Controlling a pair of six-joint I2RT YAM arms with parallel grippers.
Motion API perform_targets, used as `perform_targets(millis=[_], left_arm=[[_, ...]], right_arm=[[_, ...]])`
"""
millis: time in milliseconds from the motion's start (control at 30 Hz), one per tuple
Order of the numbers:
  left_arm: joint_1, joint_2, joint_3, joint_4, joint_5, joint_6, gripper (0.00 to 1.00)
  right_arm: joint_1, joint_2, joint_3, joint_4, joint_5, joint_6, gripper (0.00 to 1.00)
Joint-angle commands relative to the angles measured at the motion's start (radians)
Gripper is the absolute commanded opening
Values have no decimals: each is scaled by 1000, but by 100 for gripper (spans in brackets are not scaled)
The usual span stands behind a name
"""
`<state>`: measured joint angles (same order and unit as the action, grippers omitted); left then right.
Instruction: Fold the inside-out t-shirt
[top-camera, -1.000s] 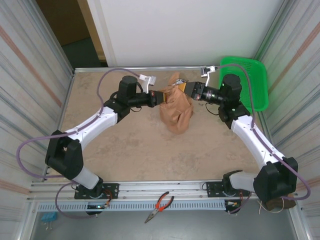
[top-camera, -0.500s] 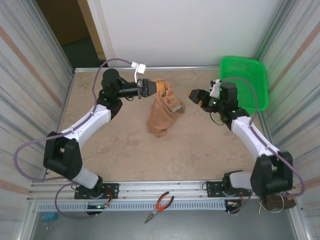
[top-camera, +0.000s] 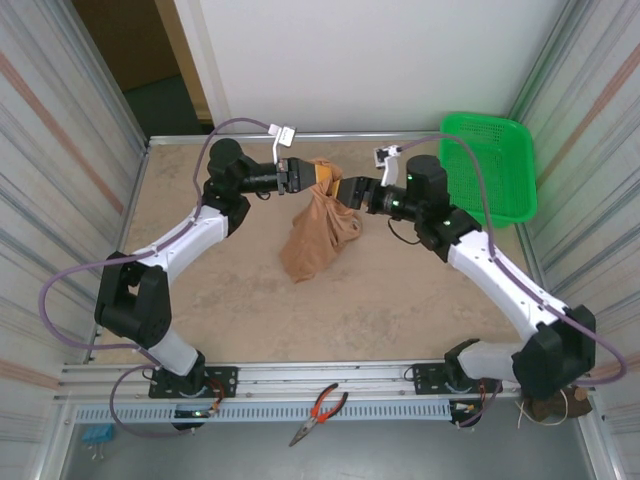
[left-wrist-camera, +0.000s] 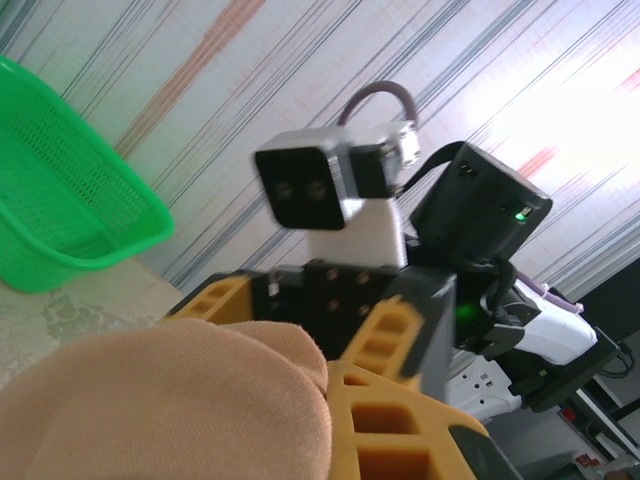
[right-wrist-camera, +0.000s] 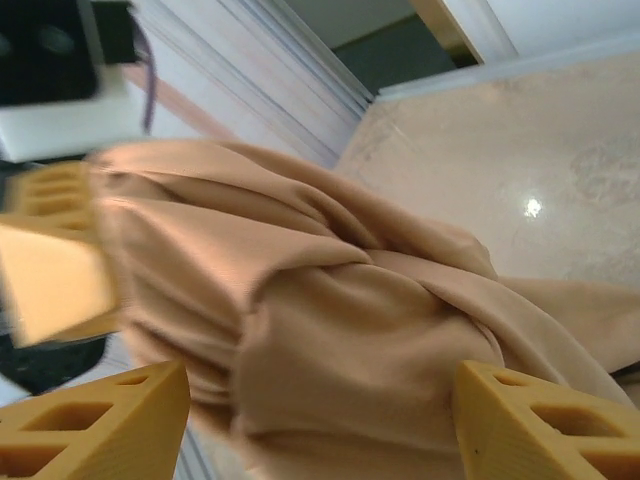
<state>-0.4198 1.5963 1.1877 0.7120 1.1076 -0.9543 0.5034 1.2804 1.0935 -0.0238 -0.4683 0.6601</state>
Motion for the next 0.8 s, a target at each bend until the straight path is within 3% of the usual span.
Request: perform_targets(millis=[0, 33, 100, 233, 333, 400, 500, 633, 767], left_arm=[[1, -24, 30, 53, 17, -14, 0], [1, -26, 29, 51, 17, -14, 0], [4, -29, 16, 50, 10, -17, 0], [56, -48, -44, -4, -105, -5, 0], [113, -32, -83, -22, -174, -15, 0], [137, 1, -81, -28, -182, -32, 26], [141, 32, -62, -64, -181, -24, 54], [139, -44, -111, -127, -228, 35, 66], [89, -226, -159, -351, -352, 243, 71]], right_arm=[[16, 43, 48, 30, 49, -25, 52], [13, 49, 46, 39, 56, -24, 39], [-3, 47, 38, 61, 52, -12, 0], [-63, -15, 8, 107, -77, 1, 0], [-122, -94, -48, 224, -243, 32, 0], [-150, -127, -75, 337, -354, 82, 0], [-154, -120, -65, 437, -452, 133, 0], [-160, -92, -61, 462, -451, 155, 0], [-171, -59, -78, 522, -449, 204, 0]])
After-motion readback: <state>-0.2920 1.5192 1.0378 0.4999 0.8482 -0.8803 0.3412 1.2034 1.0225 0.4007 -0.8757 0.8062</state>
